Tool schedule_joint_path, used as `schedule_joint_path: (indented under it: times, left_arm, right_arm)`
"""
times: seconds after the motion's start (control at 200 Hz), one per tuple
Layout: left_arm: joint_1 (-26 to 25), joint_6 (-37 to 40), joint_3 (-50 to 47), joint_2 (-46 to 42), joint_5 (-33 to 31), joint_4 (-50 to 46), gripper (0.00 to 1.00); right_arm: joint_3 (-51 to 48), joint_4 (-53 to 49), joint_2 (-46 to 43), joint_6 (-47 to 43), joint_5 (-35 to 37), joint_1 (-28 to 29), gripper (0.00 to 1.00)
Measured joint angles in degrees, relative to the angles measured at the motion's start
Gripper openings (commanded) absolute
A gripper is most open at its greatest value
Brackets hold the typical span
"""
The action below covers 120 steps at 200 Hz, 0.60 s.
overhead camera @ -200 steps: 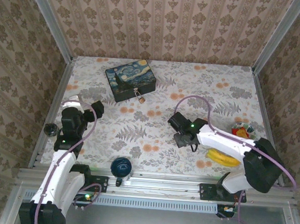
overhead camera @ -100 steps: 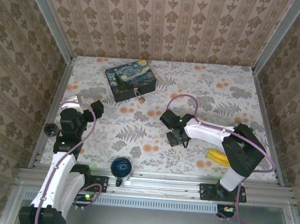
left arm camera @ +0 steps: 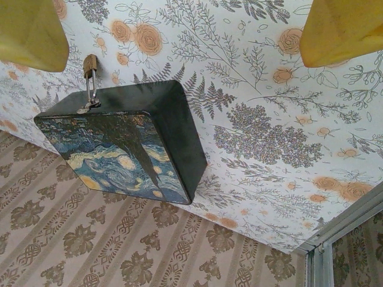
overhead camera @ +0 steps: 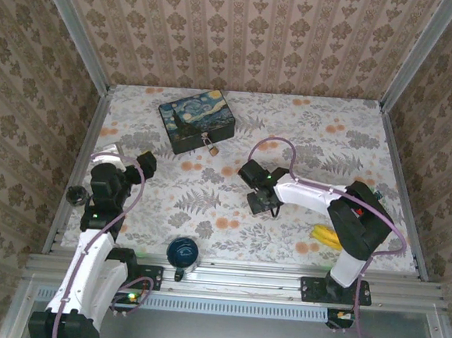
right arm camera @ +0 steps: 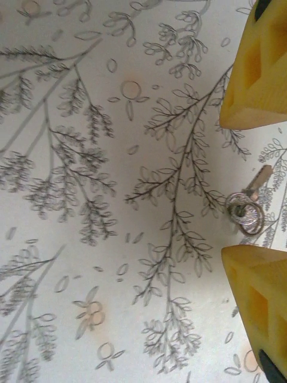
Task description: Unlock a padlock with a key
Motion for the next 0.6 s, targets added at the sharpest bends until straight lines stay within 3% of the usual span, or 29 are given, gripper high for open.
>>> schedule_joint_path:
  times: [0.6]
  left_arm:
    - [0.0,0.0,0.0,-0.3,0.0,-0.2,1.0]
  right_arm:
    - [0.2,-3.7,-4.8,-0.5,0.8,-1.4,0.52]
